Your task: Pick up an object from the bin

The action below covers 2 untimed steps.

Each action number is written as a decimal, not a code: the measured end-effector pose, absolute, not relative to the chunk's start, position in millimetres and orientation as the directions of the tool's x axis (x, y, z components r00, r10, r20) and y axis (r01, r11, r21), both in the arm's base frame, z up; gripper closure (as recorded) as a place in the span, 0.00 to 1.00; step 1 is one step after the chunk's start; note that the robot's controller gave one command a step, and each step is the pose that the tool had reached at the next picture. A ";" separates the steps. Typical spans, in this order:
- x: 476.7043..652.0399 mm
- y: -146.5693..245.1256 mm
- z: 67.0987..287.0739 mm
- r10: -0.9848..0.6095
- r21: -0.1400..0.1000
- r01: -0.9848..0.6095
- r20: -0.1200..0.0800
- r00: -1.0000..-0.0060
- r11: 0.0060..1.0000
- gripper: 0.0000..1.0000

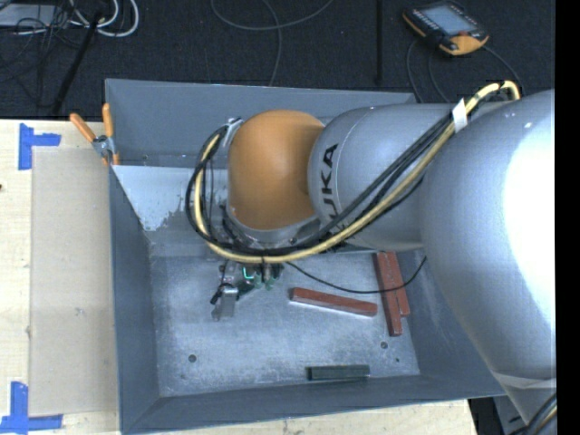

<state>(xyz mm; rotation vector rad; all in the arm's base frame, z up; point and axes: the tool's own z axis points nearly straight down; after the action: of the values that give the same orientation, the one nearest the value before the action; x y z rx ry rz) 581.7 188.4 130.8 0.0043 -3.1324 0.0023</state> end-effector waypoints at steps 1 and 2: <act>583.8 187.8 135.6 0.001 0.000 0.001 0.002 -1.000 1.000 0.00; 602.7 152.8 99.3 0.048 0.003 0.048 -0.004 -0.999 0.999 0.00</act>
Offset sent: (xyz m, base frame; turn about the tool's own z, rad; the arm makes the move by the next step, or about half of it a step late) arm 0.0313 -0.0632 -0.0592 0.0872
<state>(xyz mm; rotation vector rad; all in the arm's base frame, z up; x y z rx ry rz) 602.7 152.8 99.3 -0.0756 -3.1448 -0.0049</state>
